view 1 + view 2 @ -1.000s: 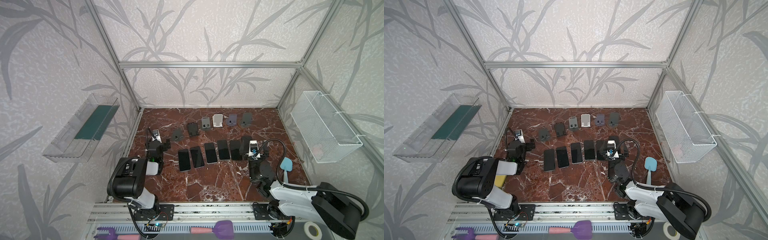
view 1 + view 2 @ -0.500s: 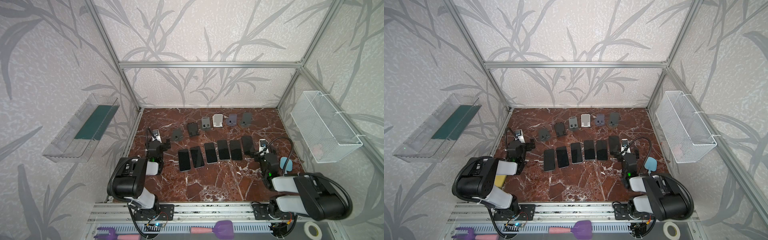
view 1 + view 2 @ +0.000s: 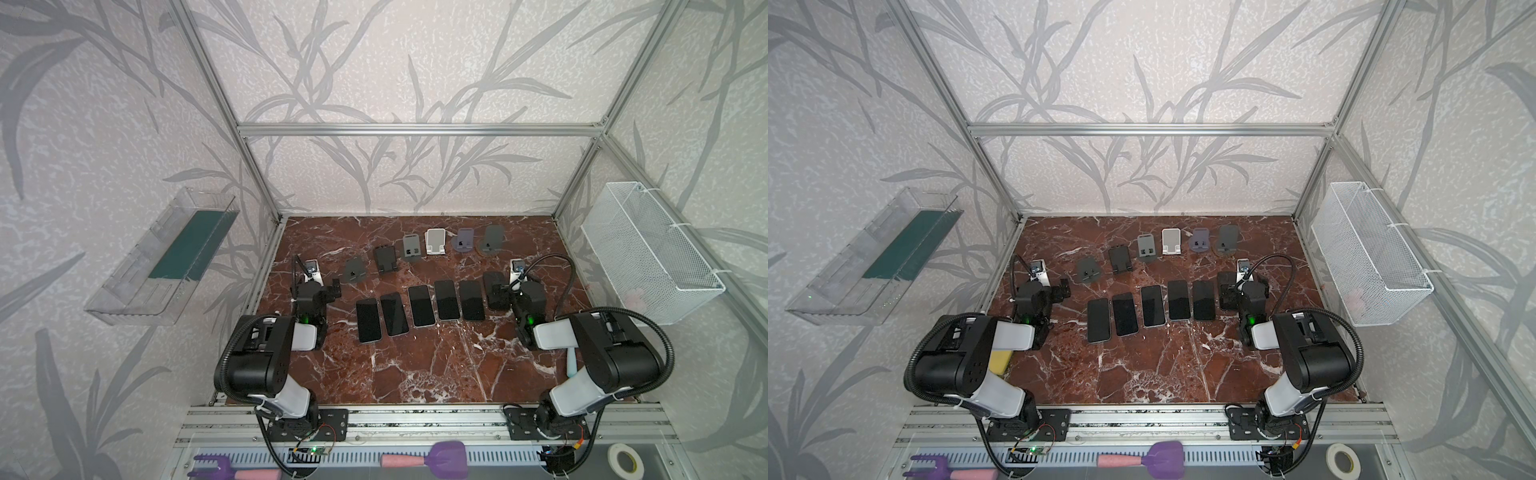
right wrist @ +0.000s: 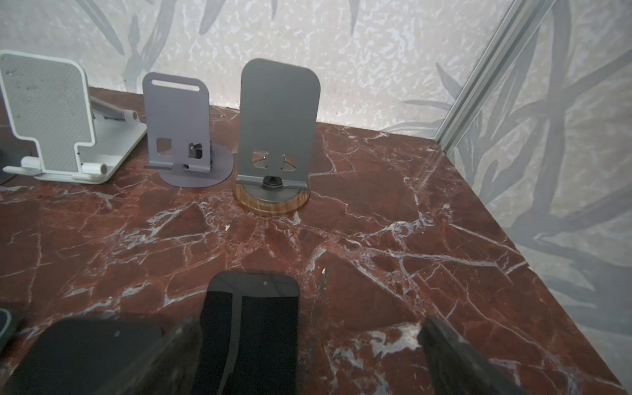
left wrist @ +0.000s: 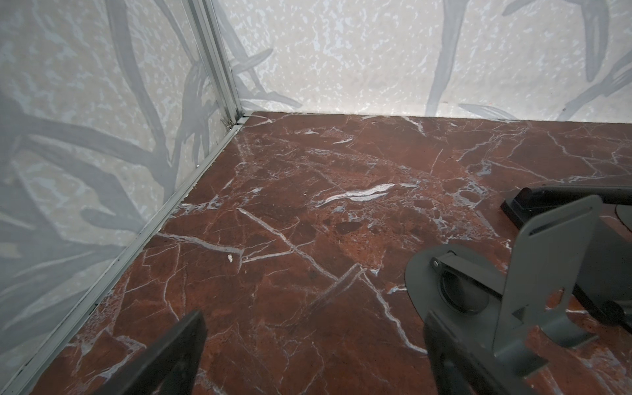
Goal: Remove the phone from the phone stand
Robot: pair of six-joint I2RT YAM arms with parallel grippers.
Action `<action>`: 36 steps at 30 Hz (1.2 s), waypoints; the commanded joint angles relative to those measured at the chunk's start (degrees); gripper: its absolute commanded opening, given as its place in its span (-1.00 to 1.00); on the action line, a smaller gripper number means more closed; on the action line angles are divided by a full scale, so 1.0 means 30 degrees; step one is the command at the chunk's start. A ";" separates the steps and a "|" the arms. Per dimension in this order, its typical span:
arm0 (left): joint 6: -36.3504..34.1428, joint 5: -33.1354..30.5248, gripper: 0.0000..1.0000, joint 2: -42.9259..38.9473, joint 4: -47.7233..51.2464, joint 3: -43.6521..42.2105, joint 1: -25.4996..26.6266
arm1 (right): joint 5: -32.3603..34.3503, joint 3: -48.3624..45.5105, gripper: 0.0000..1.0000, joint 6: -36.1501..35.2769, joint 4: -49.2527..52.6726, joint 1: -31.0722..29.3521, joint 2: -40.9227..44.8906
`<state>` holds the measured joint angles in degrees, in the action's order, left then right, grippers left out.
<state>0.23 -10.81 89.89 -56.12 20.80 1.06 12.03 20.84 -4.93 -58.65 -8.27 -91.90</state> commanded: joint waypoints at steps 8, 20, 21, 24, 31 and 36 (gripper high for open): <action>0.0041 0.0027 0.98 0.0096 -0.0070 -0.0002 -0.0031 | -0.0466 0.0013 0.98 0.0433 0.0242 0.0172 0.0223; 0.0024 0.0012 0.99 0.0100 -0.0068 -0.0018 -0.0046 | -0.0466 0.0000 0.98 0.0424 0.0215 0.0156 0.0223; 0.0040 0.0020 0.98 0.0093 -0.0086 -0.0004 -0.0042 | -0.0466 -0.0003 0.98 0.0416 0.0197 0.0164 0.0233; 0.0040 0.0025 0.98 0.0096 -0.0059 -0.0008 -0.0035 | -0.0466 -0.0003 0.98 0.0416 0.0213 0.0150 0.0223; 0.0041 0.0025 0.98 0.0097 -0.0061 -0.0018 -0.0031 | -0.0411 0.0002 0.98 0.0354 0.0208 0.0121 0.0219; 0.0041 0.0014 0.98 0.0096 -0.0064 -0.0018 -0.0031 | -0.0638 -0.0061 0.98 -0.0095 -0.0013 -0.0167 0.0166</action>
<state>0.23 -10.81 89.89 -56.12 20.80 1.06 10.79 20.84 -4.49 -57.52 -8.21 -91.90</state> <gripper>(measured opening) 0.991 0.992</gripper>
